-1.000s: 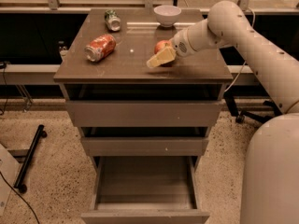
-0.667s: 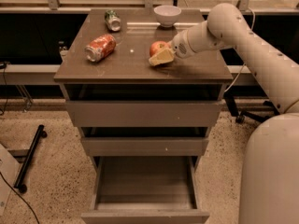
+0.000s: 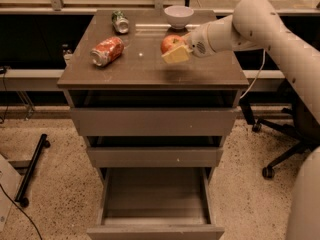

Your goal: Place apple into bottom drawer

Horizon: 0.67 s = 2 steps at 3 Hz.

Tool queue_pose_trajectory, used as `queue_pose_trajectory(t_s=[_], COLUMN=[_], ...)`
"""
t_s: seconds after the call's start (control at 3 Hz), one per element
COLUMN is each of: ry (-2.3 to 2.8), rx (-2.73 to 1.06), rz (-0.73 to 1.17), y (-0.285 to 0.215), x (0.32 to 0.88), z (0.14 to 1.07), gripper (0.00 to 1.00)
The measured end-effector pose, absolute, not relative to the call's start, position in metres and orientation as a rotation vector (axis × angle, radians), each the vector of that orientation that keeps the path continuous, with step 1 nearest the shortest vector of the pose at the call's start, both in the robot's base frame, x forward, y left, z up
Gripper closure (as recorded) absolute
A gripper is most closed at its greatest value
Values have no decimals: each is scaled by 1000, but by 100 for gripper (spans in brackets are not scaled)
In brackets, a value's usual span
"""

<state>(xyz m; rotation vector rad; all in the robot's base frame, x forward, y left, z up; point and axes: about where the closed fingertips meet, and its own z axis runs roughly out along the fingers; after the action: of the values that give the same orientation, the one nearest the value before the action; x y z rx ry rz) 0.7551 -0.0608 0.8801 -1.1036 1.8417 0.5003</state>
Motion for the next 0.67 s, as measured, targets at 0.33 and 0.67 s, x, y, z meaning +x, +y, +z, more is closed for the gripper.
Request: queue_pose_trajectory(t_s=[0.33, 0.67], ry=[1752, 1692], rx=[-1170, -1210], rz=[514, 576], y=[-56, -55], x=[720, 673], z=[904, 915], gripper=[100, 100])
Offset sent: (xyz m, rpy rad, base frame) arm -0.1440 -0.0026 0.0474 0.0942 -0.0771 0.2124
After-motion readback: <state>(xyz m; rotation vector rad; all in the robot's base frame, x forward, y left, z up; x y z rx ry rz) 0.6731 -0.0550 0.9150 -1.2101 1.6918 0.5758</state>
